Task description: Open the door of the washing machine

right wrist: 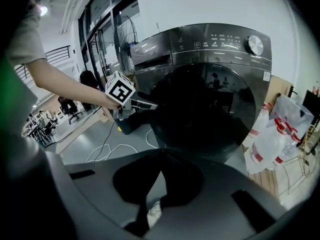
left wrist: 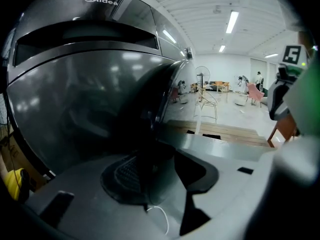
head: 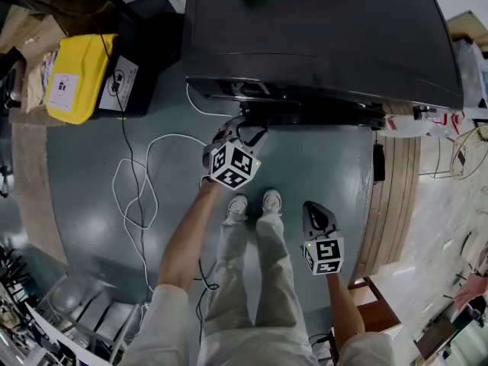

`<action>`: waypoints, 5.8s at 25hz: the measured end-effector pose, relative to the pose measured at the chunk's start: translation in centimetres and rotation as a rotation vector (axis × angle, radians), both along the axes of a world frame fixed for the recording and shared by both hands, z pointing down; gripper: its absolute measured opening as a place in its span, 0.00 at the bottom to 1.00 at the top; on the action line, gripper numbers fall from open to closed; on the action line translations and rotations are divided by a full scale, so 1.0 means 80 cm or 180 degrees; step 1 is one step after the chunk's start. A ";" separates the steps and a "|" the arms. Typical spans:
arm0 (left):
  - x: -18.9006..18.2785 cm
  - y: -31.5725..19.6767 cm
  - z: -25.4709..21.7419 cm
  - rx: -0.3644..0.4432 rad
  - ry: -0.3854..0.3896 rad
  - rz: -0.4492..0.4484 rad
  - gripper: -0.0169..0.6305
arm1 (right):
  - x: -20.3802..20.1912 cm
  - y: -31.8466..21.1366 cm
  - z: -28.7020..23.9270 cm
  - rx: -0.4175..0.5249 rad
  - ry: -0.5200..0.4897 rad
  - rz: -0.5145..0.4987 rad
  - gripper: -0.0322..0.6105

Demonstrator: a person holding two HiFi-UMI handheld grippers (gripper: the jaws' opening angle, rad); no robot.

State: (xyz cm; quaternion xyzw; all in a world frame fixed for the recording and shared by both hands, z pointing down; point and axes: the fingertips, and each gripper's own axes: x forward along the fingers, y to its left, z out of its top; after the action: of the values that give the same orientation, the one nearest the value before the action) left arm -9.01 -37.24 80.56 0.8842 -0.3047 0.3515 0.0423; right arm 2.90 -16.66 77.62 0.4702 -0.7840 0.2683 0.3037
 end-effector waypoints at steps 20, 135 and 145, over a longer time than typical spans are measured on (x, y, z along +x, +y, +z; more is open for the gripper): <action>-0.004 0.050 -0.004 -0.0155 -0.0132 0.0600 0.20 | 0.013 0.006 -0.026 0.0212 0.0137 0.0988 0.05; 0.387 0.359 -0.202 -0.0751 0.0713 0.1257 0.04 | 0.367 0.314 -0.154 0.0589 0.0143 0.3167 0.05; 0.263 0.251 -0.310 -0.0439 0.0916 0.0417 0.04 | 0.321 0.210 -0.246 0.0822 0.0128 0.2575 0.05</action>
State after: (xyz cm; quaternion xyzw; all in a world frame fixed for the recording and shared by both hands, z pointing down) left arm 12.04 -17.19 55.74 0.9384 -0.2124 0.2434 0.1230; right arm 28.56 0.16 57.91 0.7794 -0.5574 0.2562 0.1277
